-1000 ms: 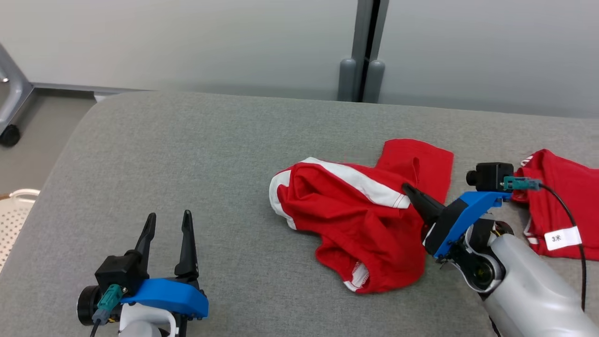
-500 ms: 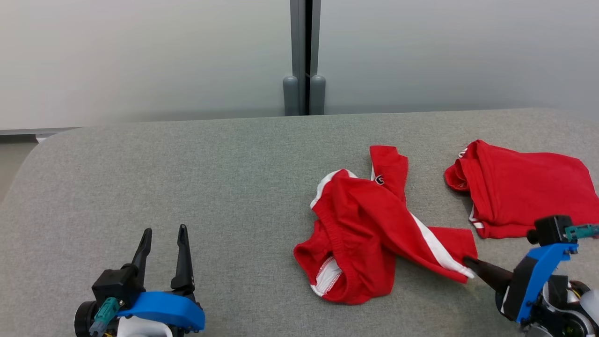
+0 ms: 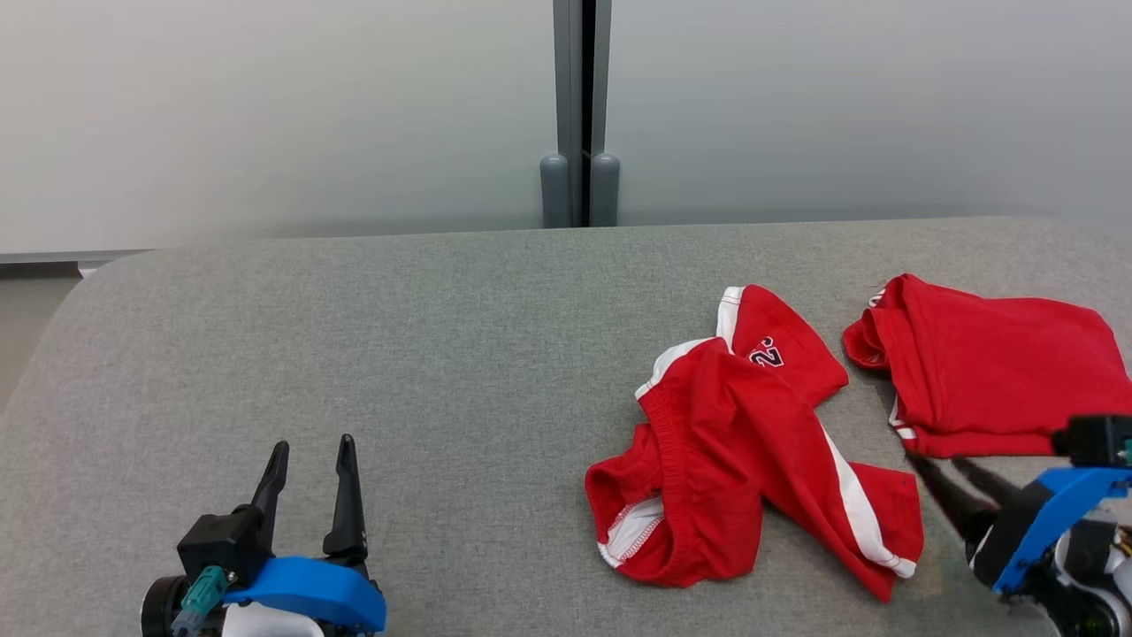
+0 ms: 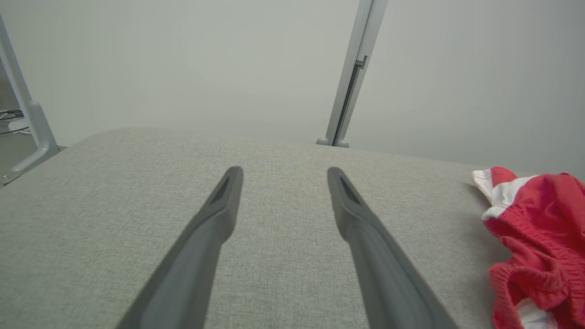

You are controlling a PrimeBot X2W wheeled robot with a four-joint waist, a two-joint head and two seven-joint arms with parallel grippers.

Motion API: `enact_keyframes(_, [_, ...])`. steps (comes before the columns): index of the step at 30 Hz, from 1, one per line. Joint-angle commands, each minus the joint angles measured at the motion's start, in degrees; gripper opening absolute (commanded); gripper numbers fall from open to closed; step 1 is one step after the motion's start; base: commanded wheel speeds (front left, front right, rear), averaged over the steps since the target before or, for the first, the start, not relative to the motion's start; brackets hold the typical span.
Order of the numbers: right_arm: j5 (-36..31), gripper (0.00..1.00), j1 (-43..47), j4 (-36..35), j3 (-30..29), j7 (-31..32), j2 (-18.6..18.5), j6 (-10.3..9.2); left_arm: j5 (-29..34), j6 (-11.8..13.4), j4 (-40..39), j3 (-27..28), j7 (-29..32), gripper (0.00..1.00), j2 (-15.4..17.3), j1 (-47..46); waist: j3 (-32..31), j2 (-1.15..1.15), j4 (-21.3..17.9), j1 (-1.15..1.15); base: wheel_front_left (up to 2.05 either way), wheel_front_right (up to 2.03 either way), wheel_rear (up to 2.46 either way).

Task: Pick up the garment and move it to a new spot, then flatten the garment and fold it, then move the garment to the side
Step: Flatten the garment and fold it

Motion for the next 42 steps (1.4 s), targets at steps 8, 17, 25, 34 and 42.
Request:
enact_keyframes(8, [-7.2,1.0,0.3,-4.1,-7.6,-13.5,6.1,0.01,-0.5,0.2,0.6,-0.2,0.3,1.0,0.5,0.2,-0.6,0.0,-0.2,0.0,0.0,0.0,0.0])
enact_keyframes(17, [-13.4,1.0,2.7,-5.5,-9.8,-21.8,12.5,0.01,-5.4,-3.0,-2.2,-1.7,10.9,1.0,2.0,-5.8,0.5,0.0,-2.6,0.0,0.0,0.0,0.0])
enact_keyframes(25, [-15.9,1.0,1.7,-4.9,-10.7,-24.6,15.2,0.01,-20.7,-4.5,-4.3,-4.7,35.2,1.0,4.2,-15.5,3.7,0.0,-6.7,0.0,0.0,0.0,0.0])
enact_keyframes(34, [-16.0,1.0,-1.2,-3.5,-9.5,-25.9,17.4,0.01,-38.5,-4.6,1.7,-5.1,60.8,1.0,4.9,-23.2,6.9,0.0,-13.1,0.0,0.0,0.0,0.0])
enact_keyframes(42, [-15.3,1.0,-3.2,-2.3,-7.3,-26.7,18.7,0.01,-43.6,-4.1,5.9,-4.4,68.9,1.0,5.7,-26.7,8.7,0.0,-18.7,0.0,0.0,0.0,0.0])
